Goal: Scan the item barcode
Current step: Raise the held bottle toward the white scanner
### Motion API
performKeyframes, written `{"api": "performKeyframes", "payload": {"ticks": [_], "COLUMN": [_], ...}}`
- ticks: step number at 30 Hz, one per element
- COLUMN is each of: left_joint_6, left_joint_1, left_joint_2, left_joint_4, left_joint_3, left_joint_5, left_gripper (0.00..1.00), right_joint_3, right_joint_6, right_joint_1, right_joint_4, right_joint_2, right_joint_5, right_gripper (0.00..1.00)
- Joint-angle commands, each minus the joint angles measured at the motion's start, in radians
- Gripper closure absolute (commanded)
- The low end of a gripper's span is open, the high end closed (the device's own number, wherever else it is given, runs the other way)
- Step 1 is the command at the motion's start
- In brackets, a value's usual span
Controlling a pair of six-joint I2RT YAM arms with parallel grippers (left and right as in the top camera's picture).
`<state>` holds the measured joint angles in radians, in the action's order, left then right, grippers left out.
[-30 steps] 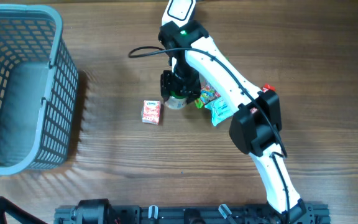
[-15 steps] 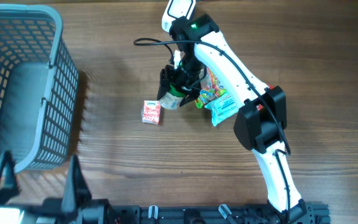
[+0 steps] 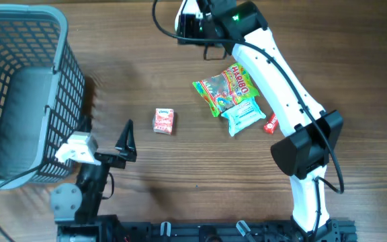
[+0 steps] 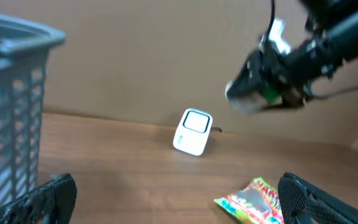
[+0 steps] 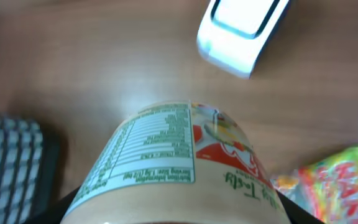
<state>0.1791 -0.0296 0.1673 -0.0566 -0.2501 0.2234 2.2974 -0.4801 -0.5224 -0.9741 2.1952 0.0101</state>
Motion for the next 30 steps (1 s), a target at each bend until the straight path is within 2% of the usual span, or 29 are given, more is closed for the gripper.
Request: {"api": "performKeyframes", "payload": {"ticks": [1, 9, 15, 18, 25, 27, 30], "left_joint_6": [0.016, 0.015, 0.015, 0.012, 0.011, 0.011, 0.011], "left_joint_1": [-0.007, -0.007, -0.007, -0.007, -0.007, -0.007, -0.007], "left_joint_2": [-0.005, -0.005, -0.005, -0.005, -0.004, -0.004, -0.004], "left_joint_4": [-0.001, -0.108, -0.128, -0.136, -0.153, -0.146, -0.121], "left_joint_3": [0.035, 0.035, 0.035, 0.035, 0.035, 0.035, 0.035], "left_joint_5": [0.026, 0.008, -0.012, -0.025, -0.14, -0.139, -0.139], "left_gripper": [0.0, 0.0, 0.0, 0.0, 0.0, 0.0, 0.0], "right_joint_3": [-0.016, -0.016, -0.016, -0.016, -0.013, -0.013, -0.013], "right_joint_6": [0.105, 0.295, 0.297, 0.296, 0.297, 0.297, 0.296], "right_joint_1": [-0.003, -0.001, 0.017, 0.031, 0.049, 0.049, 0.069], "right_joint_4": [0.195, 0.616, 0.925, 1.001, 0.988, 0.906, 0.683], "right_joint_2": [0.002, 0.207, 0.357, 0.408, 0.397, 0.345, 0.226], "right_joint_5": [-0.194, -0.284, -0.35, -0.35, -0.343, -0.344, -0.388], "right_gripper": [0.47, 0.46, 0.43, 0.41, 0.41, 0.41, 0.41]}}
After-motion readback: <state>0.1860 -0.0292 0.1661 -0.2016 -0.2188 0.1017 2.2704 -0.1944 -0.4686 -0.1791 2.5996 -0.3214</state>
